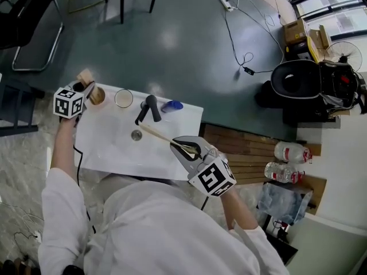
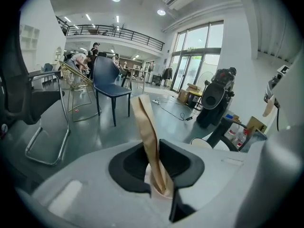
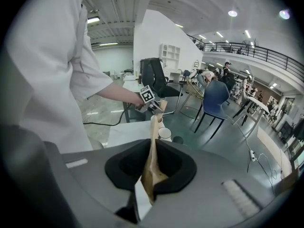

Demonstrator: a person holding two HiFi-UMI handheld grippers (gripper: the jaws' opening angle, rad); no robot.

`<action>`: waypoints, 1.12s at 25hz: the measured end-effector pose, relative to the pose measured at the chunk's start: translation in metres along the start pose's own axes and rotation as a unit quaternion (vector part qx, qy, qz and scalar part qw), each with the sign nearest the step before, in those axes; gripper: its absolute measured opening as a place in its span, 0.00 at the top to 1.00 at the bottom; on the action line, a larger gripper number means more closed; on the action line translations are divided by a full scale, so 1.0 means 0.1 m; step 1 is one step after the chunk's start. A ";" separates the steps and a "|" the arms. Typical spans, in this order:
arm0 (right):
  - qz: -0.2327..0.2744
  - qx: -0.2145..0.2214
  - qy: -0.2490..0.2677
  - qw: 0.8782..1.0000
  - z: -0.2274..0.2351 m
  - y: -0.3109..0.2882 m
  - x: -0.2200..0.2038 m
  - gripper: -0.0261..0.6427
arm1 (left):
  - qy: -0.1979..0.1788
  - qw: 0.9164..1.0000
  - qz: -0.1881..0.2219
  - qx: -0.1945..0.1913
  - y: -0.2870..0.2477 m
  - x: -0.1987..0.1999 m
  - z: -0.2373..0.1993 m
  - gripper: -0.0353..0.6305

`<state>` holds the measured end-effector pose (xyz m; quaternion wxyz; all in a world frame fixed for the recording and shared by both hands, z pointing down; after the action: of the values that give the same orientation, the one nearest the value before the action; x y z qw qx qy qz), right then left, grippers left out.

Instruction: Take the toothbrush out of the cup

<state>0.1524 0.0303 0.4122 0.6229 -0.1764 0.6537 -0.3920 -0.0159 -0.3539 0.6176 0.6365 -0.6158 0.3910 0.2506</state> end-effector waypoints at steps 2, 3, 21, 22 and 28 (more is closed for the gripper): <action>0.002 0.003 0.003 1.000 0.00 0.00 0.01 0.92 | 0.002 1.000 0.009 0.001 0.03 0.02 0.03 0.86; 0.002 0.004 0.005 1.000 0.01 0.00 0.01 0.92 | 0.002 1.000 0.013 0.001 0.05 0.03 0.05 0.87; 0.036 0.045 0.027 0.998 0.03 -0.05 0.12 0.92 | -0.074 0.993 0.086 0.041 0.75 0.56 0.34 0.90; 0.041 0.048 0.031 0.998 0.03 -0.04 0.13 0.92 | -0.079 0.992 0.090 0.044 0.81 0.60 0.37 0.90; 0.058 0.057 0.043 0.996 -0.02 -0.04 0.22 0.92 | -0.112 0.986 0.108 0.054 1.16 0.80 0.60 0.90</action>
<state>0.1455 0.0127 0.4006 0.6249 -0.0852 0.6657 -0.3989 -0.0514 -0.2945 0.4808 0.6777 -0.5025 0.3948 0.3638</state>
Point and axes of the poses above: the fingertips, and each gripper's own axes: y backward along the fingers, z to its right, x out of its top, the point moved 9 cm from there along y, backward along the fingers, and after that the axes turned 14 degrees about -y, right-handed, at the moved point
